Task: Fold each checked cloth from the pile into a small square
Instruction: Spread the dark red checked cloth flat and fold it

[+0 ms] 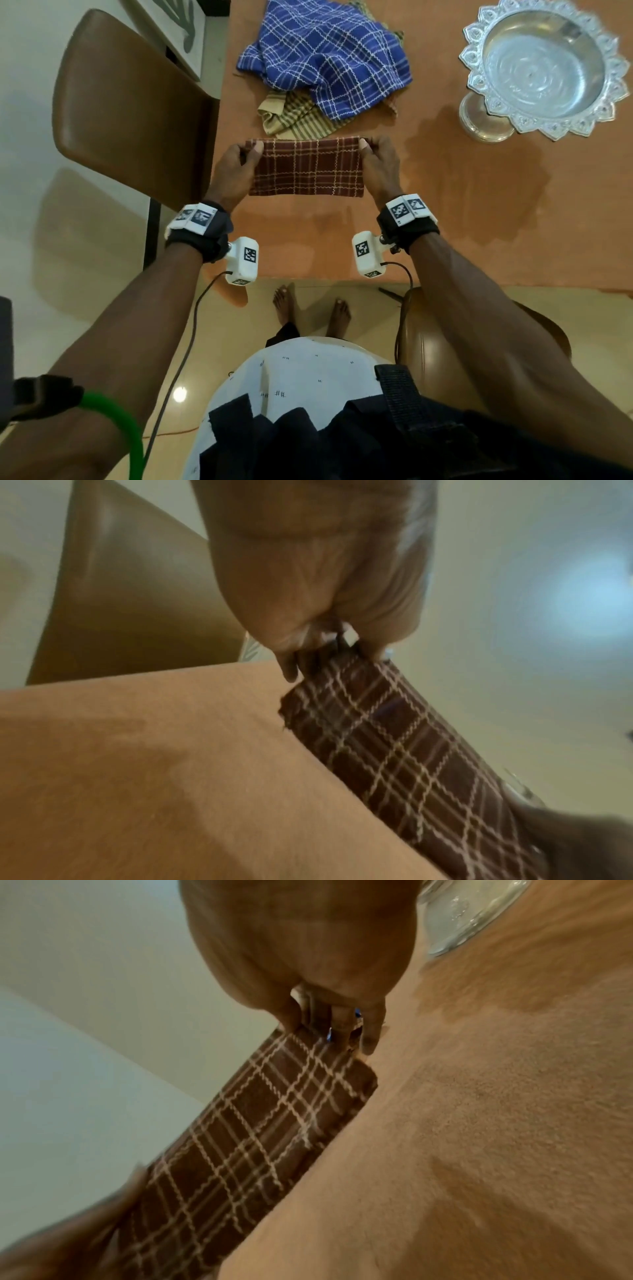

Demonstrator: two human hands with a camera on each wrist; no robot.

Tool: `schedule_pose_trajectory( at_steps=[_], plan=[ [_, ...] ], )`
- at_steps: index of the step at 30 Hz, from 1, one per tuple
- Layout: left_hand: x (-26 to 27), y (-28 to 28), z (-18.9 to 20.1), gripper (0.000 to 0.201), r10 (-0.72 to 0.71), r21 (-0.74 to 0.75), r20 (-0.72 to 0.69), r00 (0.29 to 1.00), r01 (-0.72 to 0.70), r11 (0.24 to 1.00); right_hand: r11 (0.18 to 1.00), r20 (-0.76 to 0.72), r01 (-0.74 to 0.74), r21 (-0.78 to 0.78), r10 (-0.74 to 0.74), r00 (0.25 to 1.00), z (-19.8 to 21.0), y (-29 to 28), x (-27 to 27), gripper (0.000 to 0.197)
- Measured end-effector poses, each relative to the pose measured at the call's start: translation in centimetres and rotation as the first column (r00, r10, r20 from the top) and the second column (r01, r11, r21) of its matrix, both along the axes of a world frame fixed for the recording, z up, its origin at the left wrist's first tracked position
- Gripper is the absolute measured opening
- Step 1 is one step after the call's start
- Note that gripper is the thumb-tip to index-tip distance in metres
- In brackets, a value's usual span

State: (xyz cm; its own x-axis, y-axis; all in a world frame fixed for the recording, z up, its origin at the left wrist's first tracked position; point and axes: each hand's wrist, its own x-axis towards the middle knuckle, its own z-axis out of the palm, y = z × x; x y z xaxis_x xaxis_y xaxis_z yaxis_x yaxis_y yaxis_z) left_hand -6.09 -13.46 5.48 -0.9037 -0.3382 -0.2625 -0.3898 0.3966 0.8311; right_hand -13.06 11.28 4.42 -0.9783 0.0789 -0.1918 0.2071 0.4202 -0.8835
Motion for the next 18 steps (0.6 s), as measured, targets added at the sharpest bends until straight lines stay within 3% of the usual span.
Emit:
schedule_pose_trajectory(
  at_steps=[3,6,11,15,18],
  plan=[
    [0.1,3.2,-0.2,0.047,0.144,-0.102,-0.051,0.988,-0.148,0.984,0.983,-0.136,0.096,0.157,-0.074,0.988,-0.2,-1.3,1.2,0.017],
    [0.6,4.9,-1.4,0.044,0.187,-0.173,-0.102,0.977,-0.202,0.964,0.949,-0.257,0.127,0.289,-0.051,0.965,-1.6,-1.8,2.2,0.017],
    [1.3,4.9,-4.3,0.046,0.167,-0.269,0.019,0.986,-0.156,0.950,0.866,-0.159,-0.025,0.499,0.120,0.980,-4.1,-0.7,2.2,0.009],
    [0.9,4.8,-6.0,0.047,0.180,-0.311,0.078,0.981,-0.148,0.939,0.854,-0.098,-0.107,0.509,0.181,0.979,-5.5,-1.1,1.4,0.009],
    [0.8,4.9,-5.8,0.051,0.278,-0.525,0.167,0.946,-0.154,0.837,0.780,-0.076,-0.062,0.622,0.139,0.987,-5.8,-1.7,0.8,0.023]
  ],
)
